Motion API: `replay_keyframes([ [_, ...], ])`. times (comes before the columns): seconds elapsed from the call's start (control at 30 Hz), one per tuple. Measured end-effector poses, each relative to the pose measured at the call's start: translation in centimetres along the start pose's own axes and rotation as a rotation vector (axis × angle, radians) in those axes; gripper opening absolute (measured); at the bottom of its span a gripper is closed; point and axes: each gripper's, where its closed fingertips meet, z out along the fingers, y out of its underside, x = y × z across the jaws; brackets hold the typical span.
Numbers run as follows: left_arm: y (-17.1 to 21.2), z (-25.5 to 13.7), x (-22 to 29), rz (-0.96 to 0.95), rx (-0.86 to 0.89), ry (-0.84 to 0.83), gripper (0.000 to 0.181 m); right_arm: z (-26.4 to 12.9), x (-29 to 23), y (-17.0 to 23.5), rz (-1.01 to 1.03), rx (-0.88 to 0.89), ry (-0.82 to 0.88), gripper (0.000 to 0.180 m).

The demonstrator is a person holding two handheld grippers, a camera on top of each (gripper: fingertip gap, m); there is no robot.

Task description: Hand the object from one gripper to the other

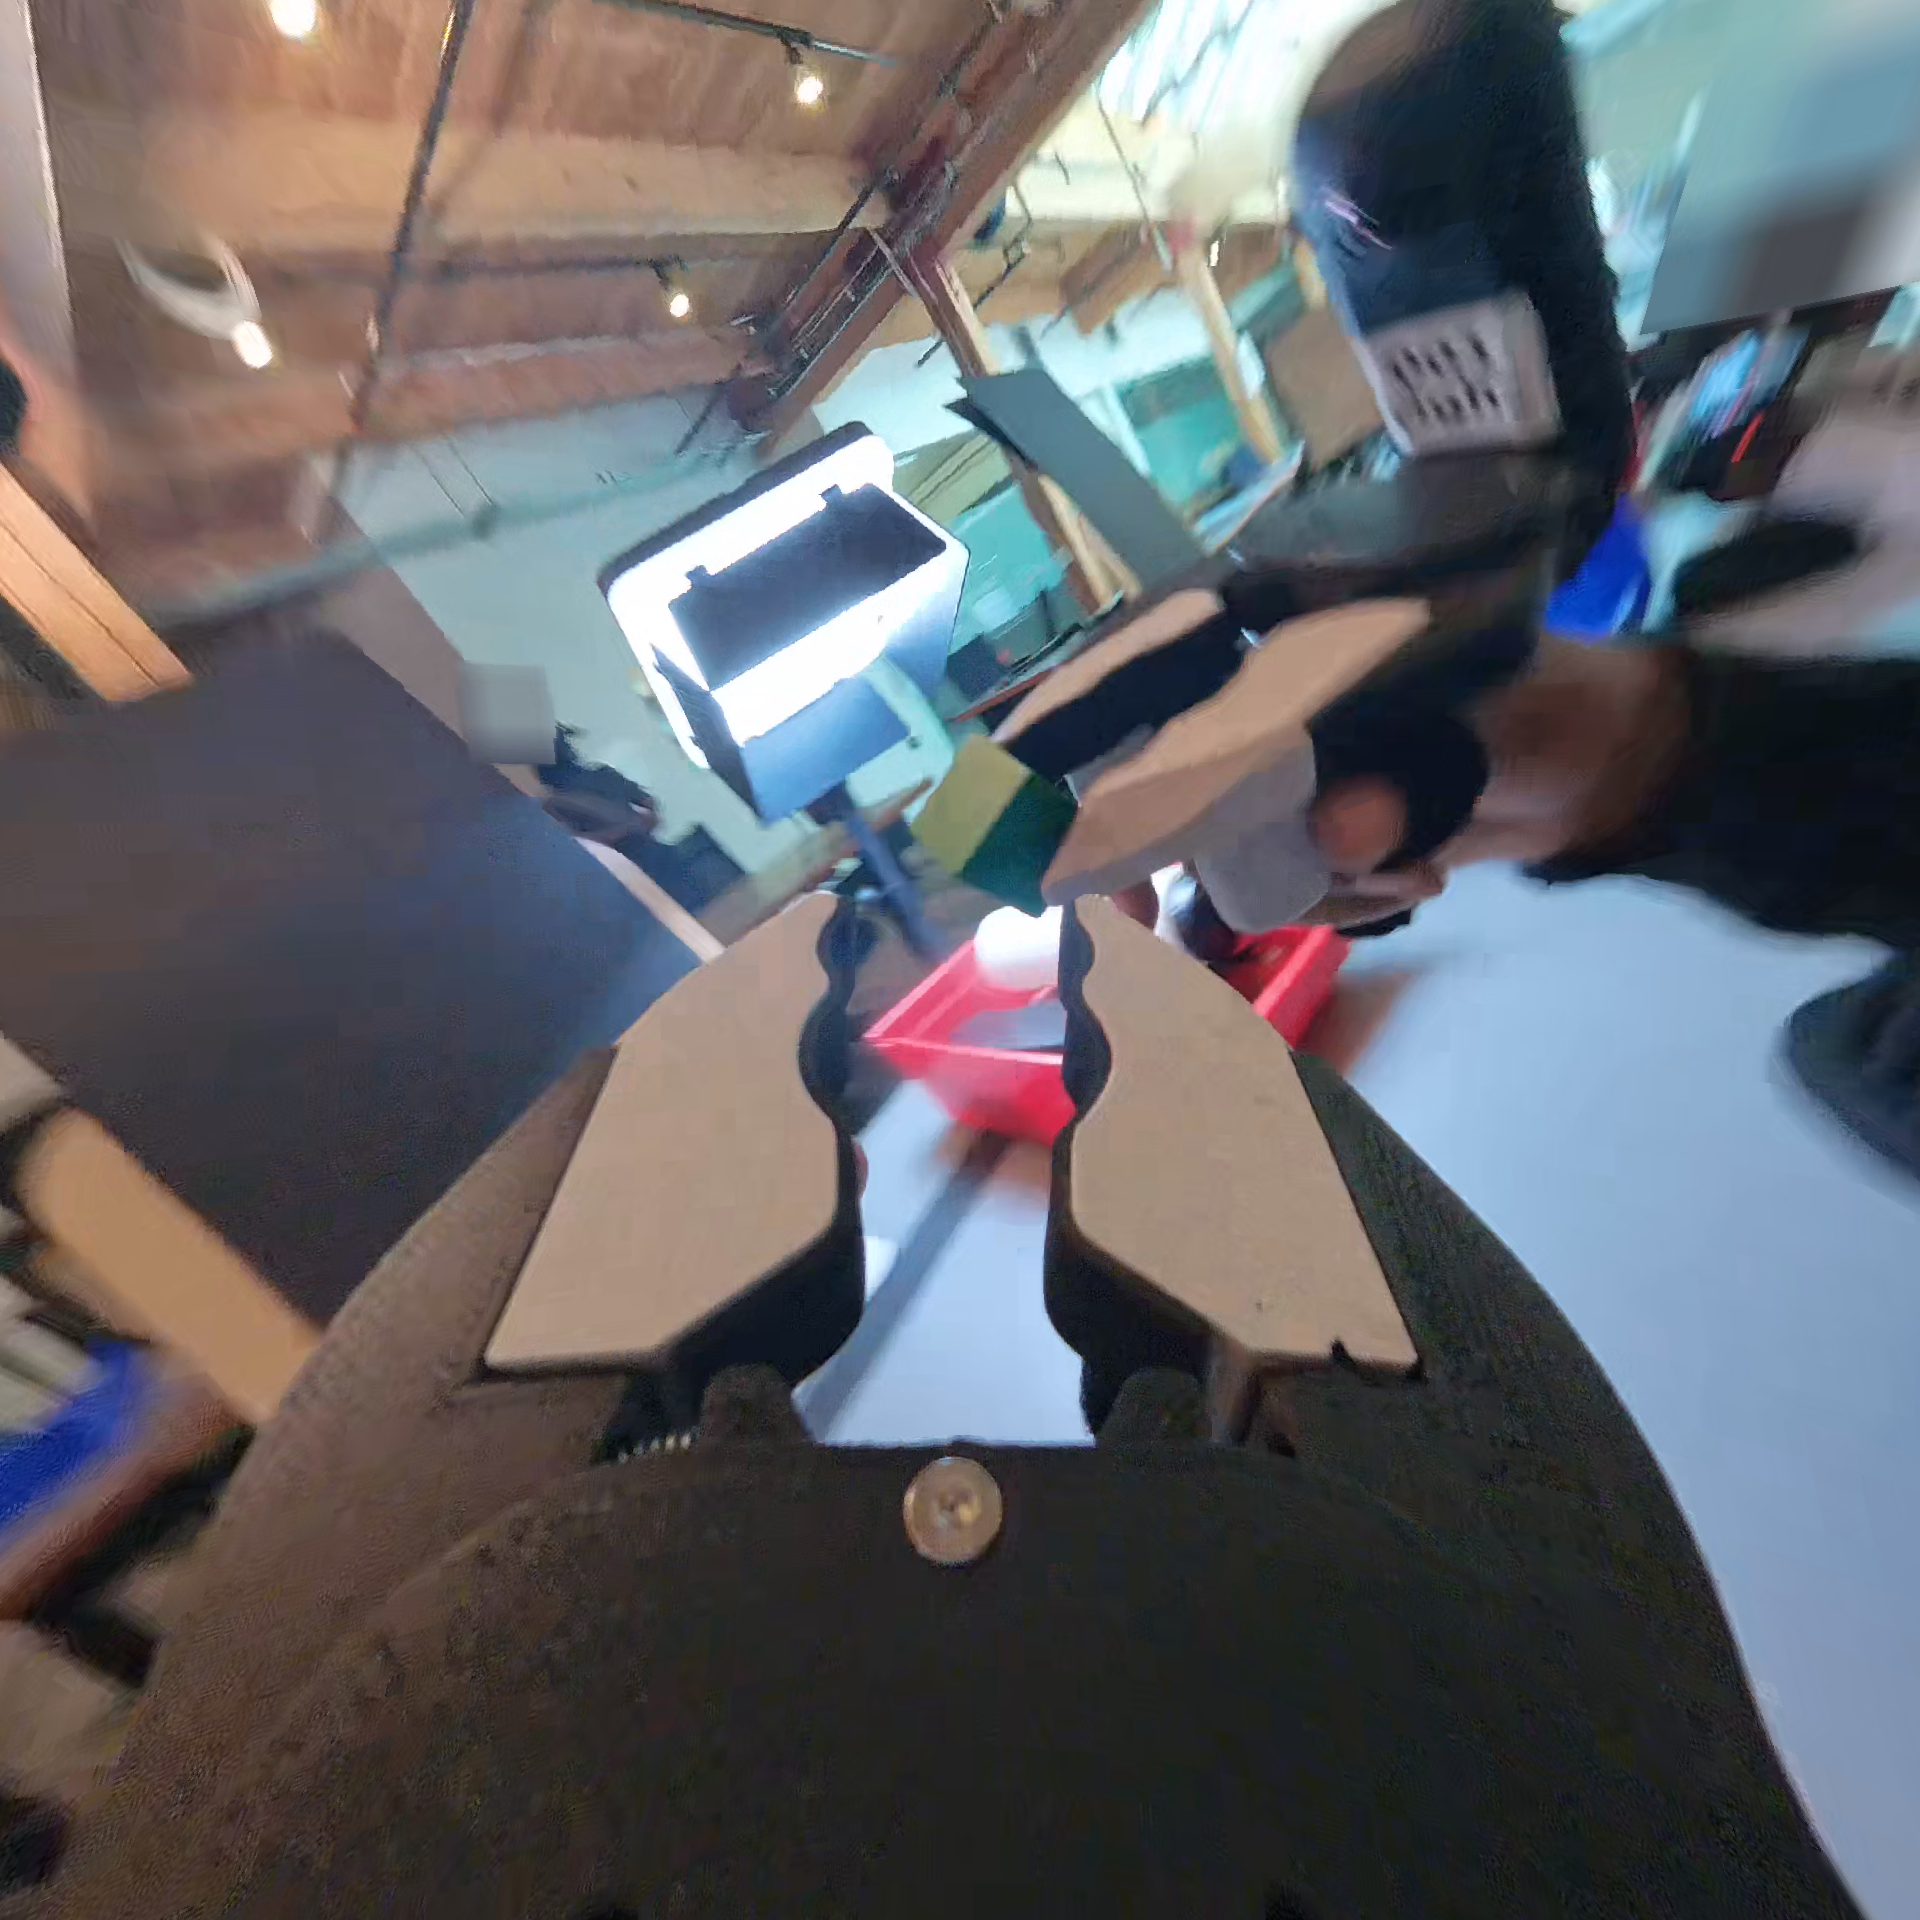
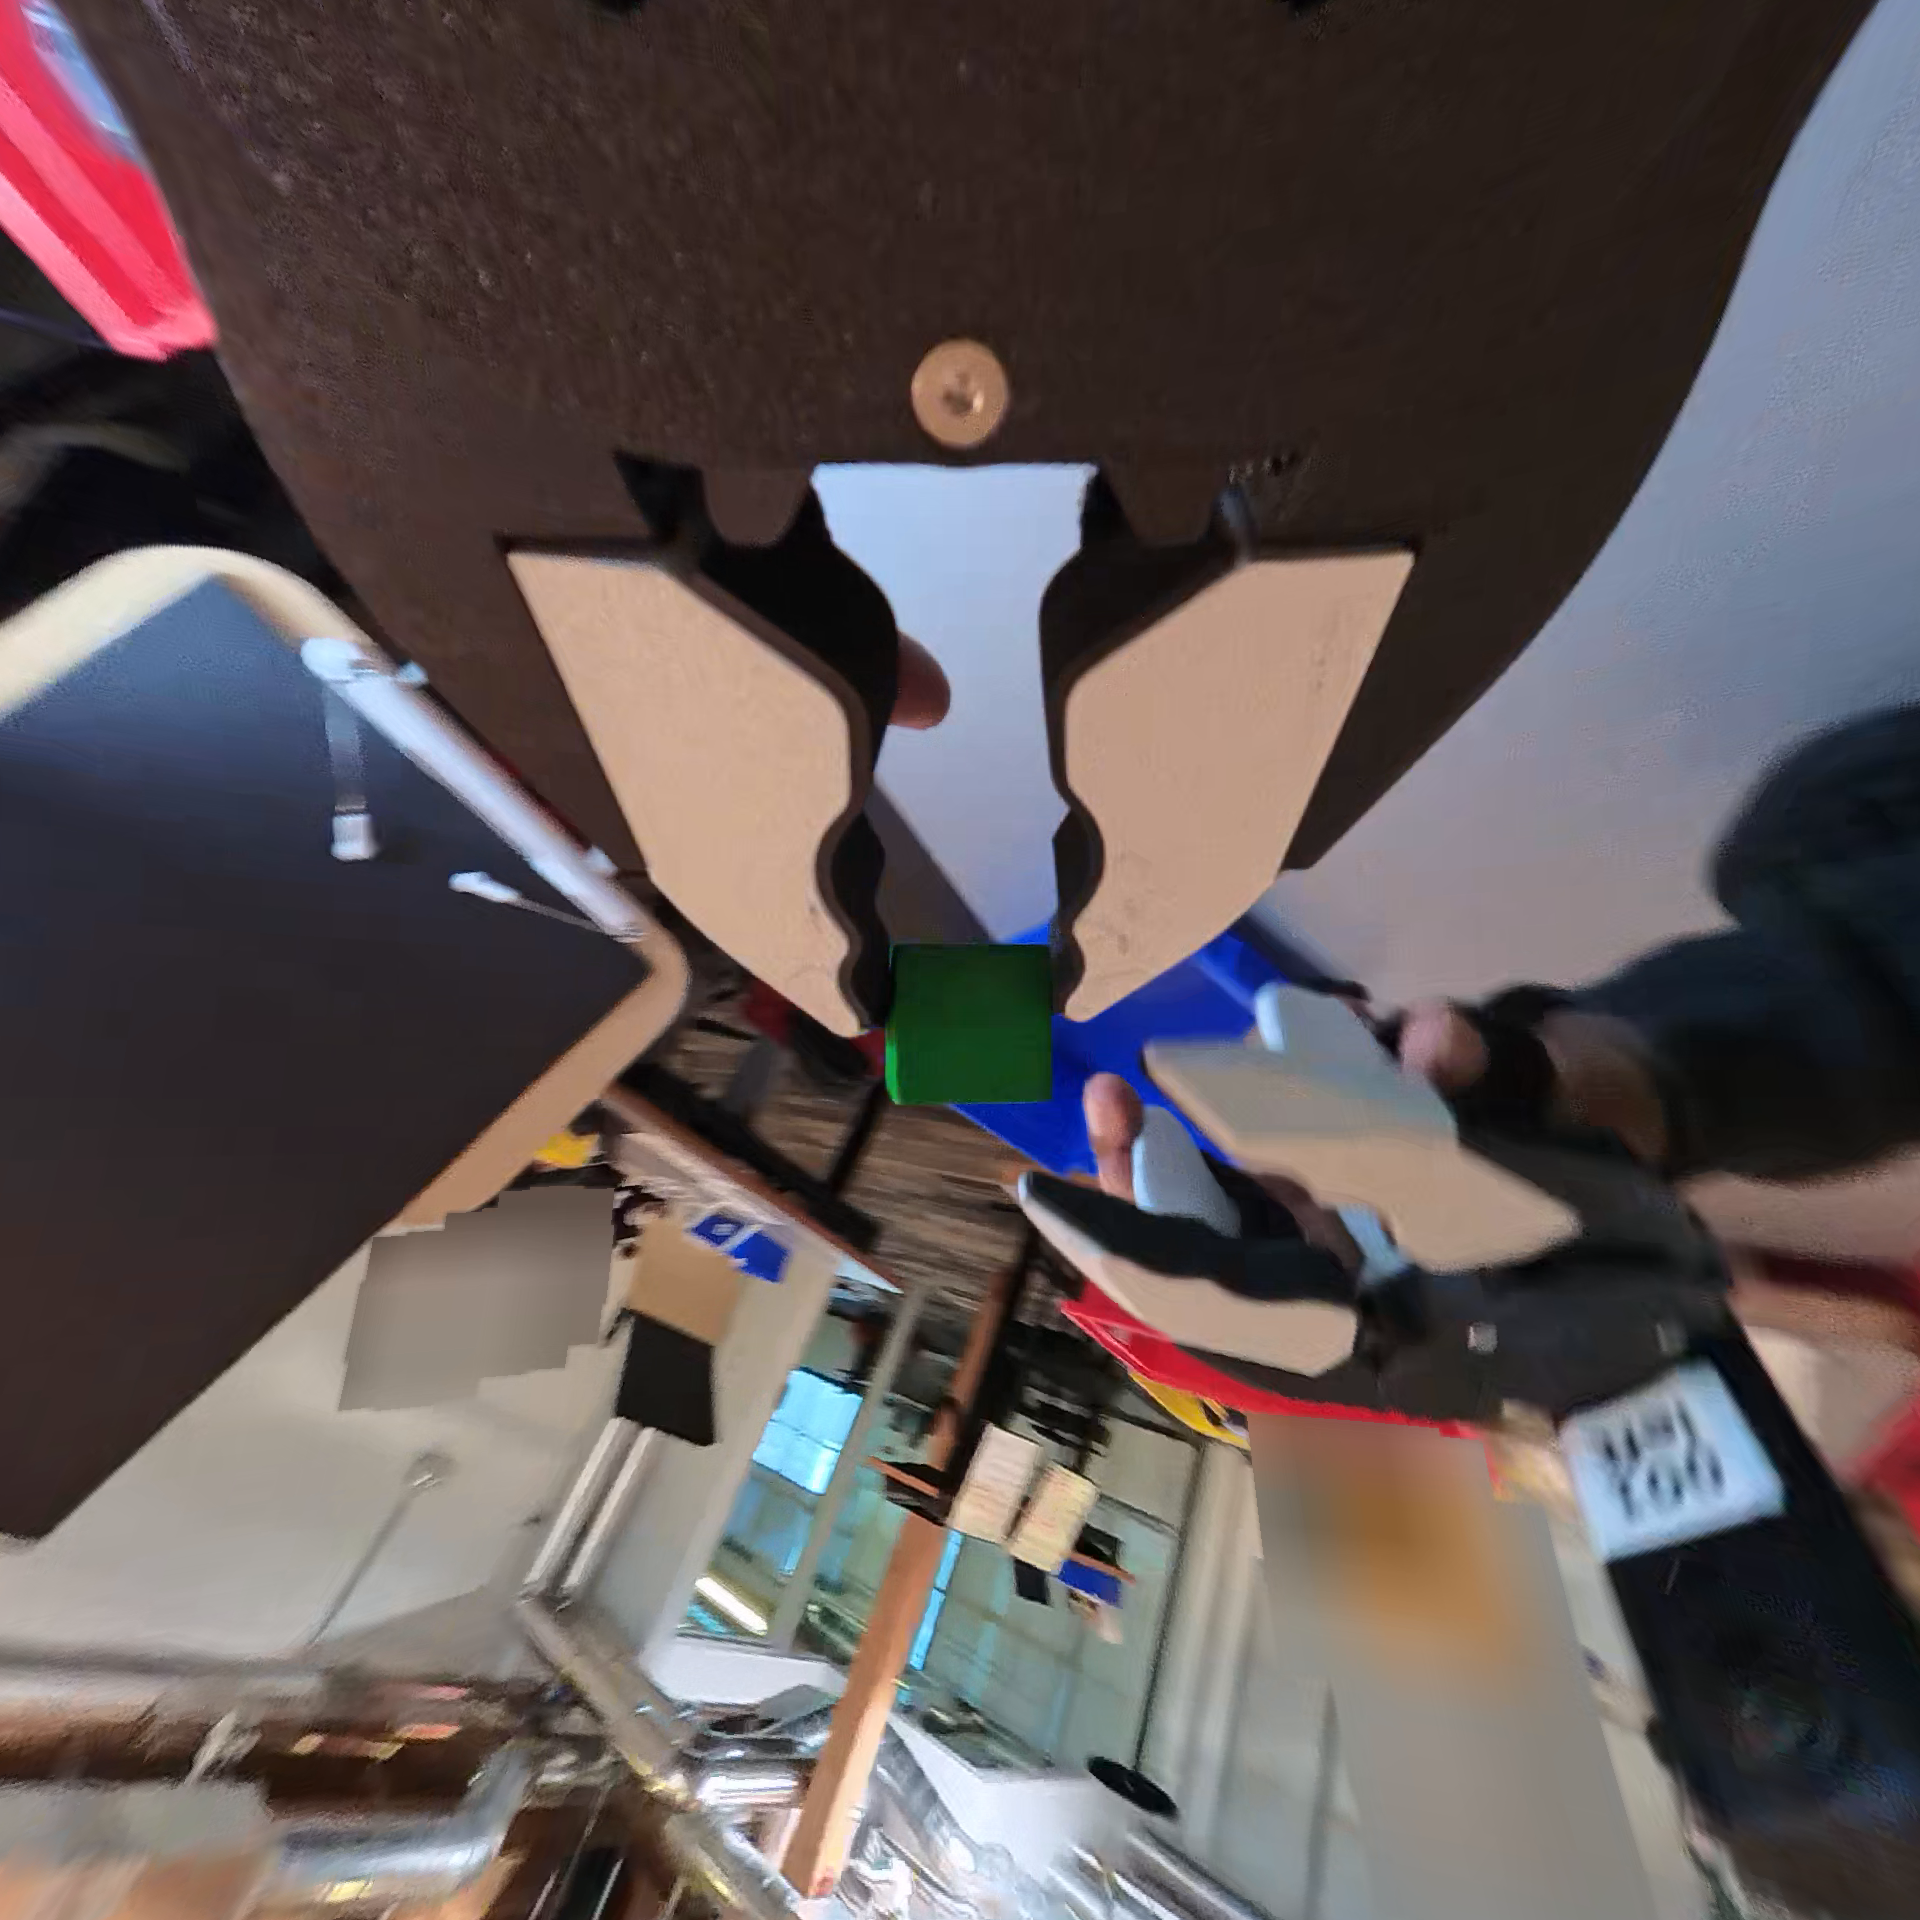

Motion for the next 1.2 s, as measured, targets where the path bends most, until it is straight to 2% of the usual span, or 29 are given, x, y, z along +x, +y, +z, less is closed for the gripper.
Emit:
replay_keyframes([
  [0.13, 0.4, 0.1, -0.6, -0.457, -0.002, 0.12, 0.042, -0.1, -0.1, 0.0, -0.348, -0.041, 0.118, 0.029],
  [0.23, 1.0, 0.6, 0.6, -0.614, -0.029, 0.218, 0.048, 1.0, -1.3, 1.2, -0.609, -0.134, 0.169, 0.03],
  [0.33, 2.4, 1.1, 1.7, -0.583, -0.121, 0.231, 0.043, 1.8, -2.0, 2.3, -0.792, -0.203, 0.203, 0.03],
  [0.43, 3.2, 1.2, 1.9, -0.441, -0.174, 0.188, 0.029, 2.1, -2.4, 2.4, -0.881, -0.213, 0.224, 0.03],
  [0.53, 2.7, 1.1, 2.0, -0.386, -0.167, 0.192, 0.029, 2.0, -2.6, 1.8, -0.905, -0.192, 0.237, 0.03],
  [0.63, 1.9, 0.7, 2.0, -0.333, -0.109, 0.221, 0.029, 1.7, -3.3, 1.1, -0.754, -0.134, 0.162, 0.032],
  [0.77, 0.3, -0.2, 1.0, -0.094, 0.029, 0.133, 0.029, 0.3, -3.6, -1.1, -0.201, 0.001, -0.074, 0.044],
  [0.83, 0.1, -0.4, 0.5, 0.046, 0.033, 0.063, 0.029, -0.4, -2.9, -2.0, 0.085, 0.052, -0.159, 0.044],
  [0.9, 0.7, -0.4, 0.0, 0.25, -0.015, -0.03, 0.029, -0.8, -2.3, -2.2, 0.283, 0.071, -0.223, 0.043],
  [0.97, 1.7, -0.1, -0.2, 0.475, -0.097, -0.12, 0.029, -0.5, -2.3, -1.5, 0.381, 0.037, -0.255, 0.044],
  [1.07, 3.3, 0.7, 0.2, 0.732, -0.201, -0.187, 0.029, 0.9, -3.2, 0.5, 0.419, -0.071, -0.253, 0.044],
  [1.13, 4.3, 1.3, 1.0, 0.796, -0.227, -0.172, 0.029, 1.9, -3.6, 2.4, 0.4, -0.155, -0.216, 0.047],
  [1.2, 4.8, 1.5, 1.5, 0.838, -0.228, -0.16, 0.028, 2.5, -3.2, 3.5, 0.378, -0.184, -0.161, 0.034],
])
